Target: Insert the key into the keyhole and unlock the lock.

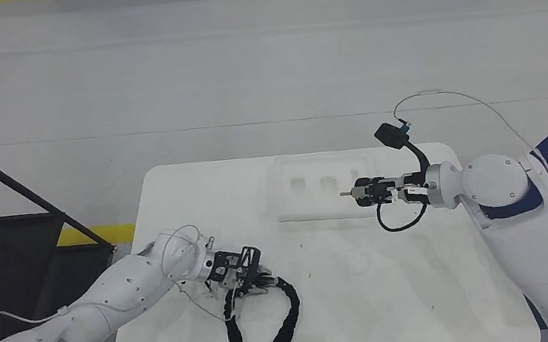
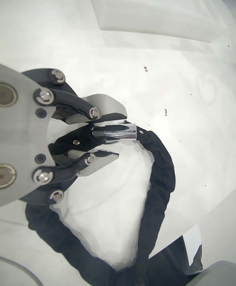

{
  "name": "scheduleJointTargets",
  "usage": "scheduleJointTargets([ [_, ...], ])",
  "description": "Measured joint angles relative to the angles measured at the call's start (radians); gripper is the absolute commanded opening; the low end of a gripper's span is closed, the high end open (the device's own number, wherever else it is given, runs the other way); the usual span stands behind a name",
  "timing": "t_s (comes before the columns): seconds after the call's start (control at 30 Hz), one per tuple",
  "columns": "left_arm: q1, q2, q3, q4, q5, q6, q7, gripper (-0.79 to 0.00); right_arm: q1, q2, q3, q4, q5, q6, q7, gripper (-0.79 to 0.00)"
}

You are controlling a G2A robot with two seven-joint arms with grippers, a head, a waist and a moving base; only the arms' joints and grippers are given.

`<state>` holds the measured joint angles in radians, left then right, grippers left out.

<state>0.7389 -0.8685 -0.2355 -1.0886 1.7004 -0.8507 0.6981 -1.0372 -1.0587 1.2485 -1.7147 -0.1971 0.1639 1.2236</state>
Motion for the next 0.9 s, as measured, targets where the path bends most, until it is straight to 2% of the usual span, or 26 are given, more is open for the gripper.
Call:
scheduleJointTargets([
  [0.03, 0.001, -0.002, -0.002, 0.003, 0.0, -0.002, -0.008, -0.56, 0.0, 0.0, 0.0, 0.0, 0.0, 0.0, 0.0, -0.785],
  [0.07, 0.003, -0.004, -0.004, 0.004, -0.001, -0.003, -0.014, -0.717, 0.0, 0.0, 0.0, 0.0, 0.0, 0.0, 0.0, -0.785],
  [0.1, 0.004, -0.005, -0.006, 0.005, -0.002, -0.004, -0.018, -0.785, 0.0, 0.0, 0.0, 0.0, 0.0, 0.0, 0.0, -0.785],
  [0.3, 0.007, -0.016, -0.02, 0.012, -0.018, -0.019, -0.019, -0.785, 0.0, 0.0, 0.0, 0.0, 0.0, 0.0, 0.0, -0.785],
  [0.7, -0.014, -0.013, -0.067, 0.016, -0.02, -0.041, 0.161, -0.785, 0.0, 0.0, 0.0, 0.0, 0.0, 0.0, 0.0, -0.785],
  [0.9, -0.037, -0.021, -0.096, -0.02, -0.032, -0.032, 0.236, -0.785, -0.011, 0.002, -0.014, -0.004, -0.023, 0.005, 0.009, -0.785],
])
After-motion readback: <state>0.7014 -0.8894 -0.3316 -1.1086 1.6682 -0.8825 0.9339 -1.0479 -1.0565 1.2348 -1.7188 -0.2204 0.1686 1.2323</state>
